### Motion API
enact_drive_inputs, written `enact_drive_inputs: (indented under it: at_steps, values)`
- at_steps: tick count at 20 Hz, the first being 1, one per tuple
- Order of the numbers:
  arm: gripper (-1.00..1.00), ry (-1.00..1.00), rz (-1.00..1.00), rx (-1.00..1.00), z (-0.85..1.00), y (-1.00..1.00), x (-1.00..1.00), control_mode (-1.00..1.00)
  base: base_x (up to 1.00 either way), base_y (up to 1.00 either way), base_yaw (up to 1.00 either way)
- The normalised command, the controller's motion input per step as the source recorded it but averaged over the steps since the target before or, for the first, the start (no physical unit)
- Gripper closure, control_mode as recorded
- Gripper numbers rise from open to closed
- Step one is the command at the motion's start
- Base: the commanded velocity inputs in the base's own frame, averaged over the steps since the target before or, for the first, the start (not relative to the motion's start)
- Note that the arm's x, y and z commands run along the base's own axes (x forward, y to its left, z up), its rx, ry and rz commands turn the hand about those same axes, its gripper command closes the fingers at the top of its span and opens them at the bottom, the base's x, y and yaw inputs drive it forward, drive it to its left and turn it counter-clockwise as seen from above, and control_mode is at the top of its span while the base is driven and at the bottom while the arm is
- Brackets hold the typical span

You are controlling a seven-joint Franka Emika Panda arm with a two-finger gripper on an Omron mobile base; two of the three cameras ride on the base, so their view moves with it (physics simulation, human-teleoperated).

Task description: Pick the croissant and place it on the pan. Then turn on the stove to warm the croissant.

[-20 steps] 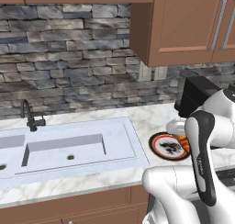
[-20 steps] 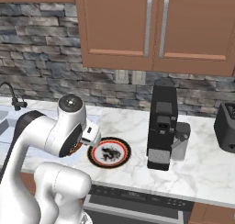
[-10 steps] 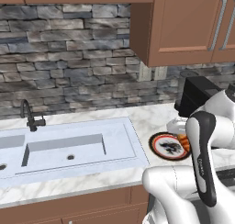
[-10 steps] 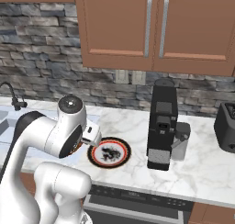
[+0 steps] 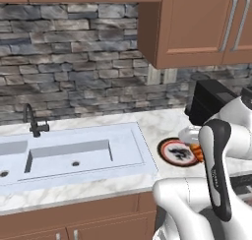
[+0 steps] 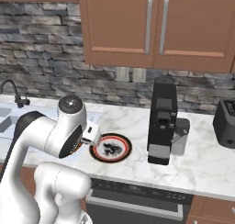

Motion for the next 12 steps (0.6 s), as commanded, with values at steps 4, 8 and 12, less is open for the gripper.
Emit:
enact_drive_inputs:
  at_steps: [4, 8, 12]
  values:
    - [1.0, 0.0, 0.0, 0.0, 0.0, 0.0, 0.0, 1.0, -0.61, 0.0, 0.0]
    - [1.0, 0.0, 0.0, 0.0, 0.0, 0.0, 0.0, 1.0, -0.65, 0.0, 0.0]
    - [1.0, 0.0, 0.0, 0.0, 0.0, 0.0, 0.0, 1.0, -0.55, 0.0, 0.0]
